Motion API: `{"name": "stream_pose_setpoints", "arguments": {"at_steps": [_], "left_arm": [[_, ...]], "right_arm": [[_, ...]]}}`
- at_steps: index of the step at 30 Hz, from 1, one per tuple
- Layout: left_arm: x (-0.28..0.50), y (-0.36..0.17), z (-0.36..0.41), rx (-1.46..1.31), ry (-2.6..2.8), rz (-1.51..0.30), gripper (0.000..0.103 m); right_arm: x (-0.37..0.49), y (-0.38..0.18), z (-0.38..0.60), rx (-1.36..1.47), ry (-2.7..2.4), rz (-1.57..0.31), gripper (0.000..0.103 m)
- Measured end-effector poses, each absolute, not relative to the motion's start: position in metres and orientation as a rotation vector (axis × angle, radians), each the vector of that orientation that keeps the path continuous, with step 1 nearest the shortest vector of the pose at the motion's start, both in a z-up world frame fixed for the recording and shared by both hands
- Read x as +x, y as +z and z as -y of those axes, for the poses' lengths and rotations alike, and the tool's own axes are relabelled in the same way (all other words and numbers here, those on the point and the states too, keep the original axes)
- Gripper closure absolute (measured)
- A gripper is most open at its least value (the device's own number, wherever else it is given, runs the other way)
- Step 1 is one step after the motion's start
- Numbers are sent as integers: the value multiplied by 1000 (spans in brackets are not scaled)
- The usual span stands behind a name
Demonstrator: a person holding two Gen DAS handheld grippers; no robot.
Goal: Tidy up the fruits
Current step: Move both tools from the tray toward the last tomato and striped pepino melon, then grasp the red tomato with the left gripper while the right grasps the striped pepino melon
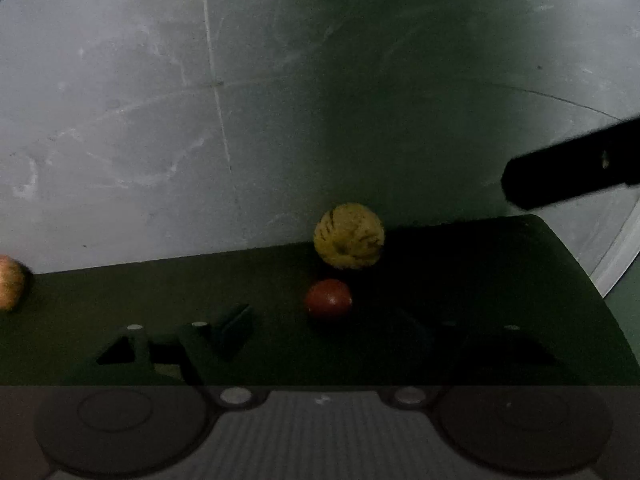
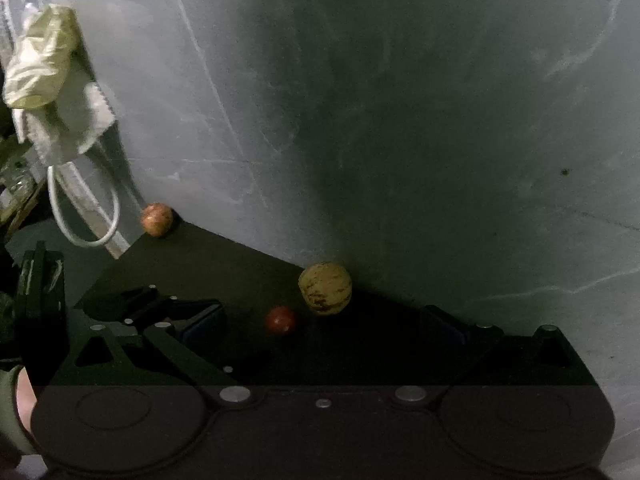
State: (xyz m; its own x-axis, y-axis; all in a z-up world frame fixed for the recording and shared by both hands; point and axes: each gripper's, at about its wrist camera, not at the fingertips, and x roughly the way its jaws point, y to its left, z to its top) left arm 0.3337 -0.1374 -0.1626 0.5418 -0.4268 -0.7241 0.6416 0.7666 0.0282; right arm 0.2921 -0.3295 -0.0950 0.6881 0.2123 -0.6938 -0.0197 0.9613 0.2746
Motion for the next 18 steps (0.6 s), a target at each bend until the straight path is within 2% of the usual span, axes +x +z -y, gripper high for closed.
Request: {"name": "stream_pose_setpoints", "arguments": {"at_steps": [2,7,11,15,18], "left_arm": [[343,-169,140,299,-667,-775,27],[354,-180,144,298,-707,-784,44],[357,-186,147,296,-728,-789,47],[358,-192,150,314,-745,-802,60],[357,-194,147,322,-751,-798,65]], "right_arm": [[299,-104,328,267,119,-813,1],[314,-119,323,272,106,-834,1],[327,-126,320,279,96,-847,1],[337,-130,320,276,100,-855,1],[345,-134,317,271,106,-863,1]]}}
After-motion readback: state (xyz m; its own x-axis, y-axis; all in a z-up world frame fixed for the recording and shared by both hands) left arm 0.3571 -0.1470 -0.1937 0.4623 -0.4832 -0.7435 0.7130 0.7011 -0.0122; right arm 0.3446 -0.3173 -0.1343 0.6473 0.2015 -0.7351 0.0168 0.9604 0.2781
